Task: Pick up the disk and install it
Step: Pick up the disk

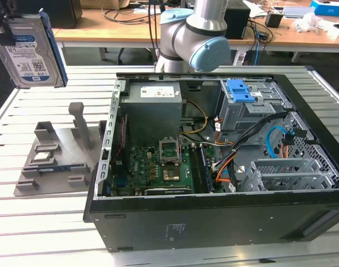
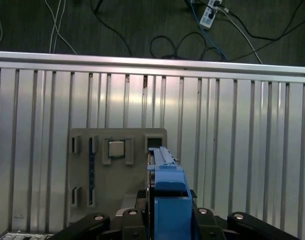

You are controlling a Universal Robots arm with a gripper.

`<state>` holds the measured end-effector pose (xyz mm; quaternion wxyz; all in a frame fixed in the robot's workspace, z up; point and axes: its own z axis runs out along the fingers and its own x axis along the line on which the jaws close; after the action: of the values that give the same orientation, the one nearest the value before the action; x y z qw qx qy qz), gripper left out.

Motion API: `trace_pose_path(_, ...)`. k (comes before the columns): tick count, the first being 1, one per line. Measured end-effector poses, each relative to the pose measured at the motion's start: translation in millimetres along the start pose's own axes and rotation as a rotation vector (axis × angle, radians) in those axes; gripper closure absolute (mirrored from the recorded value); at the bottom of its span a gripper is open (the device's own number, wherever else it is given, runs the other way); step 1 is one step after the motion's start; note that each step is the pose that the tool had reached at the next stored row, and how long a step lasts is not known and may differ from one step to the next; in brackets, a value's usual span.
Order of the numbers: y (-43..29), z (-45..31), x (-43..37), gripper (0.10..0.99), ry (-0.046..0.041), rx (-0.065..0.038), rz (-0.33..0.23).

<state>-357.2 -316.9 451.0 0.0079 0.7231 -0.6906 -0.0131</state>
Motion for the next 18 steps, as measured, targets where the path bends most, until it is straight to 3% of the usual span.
trace_pose_path(5, 0.4, -14.0, -0.1, 0.718, 0.0, 0.0, 0.0)
trace_pose_path(11, 1.3, -42.9, -0.4, 0.718, 0.0, 0.0, 0.0)
trace_pose_path(18, 1.7, -58.9, -0.5, 0.718, 0.0, 0.0, 0.0)
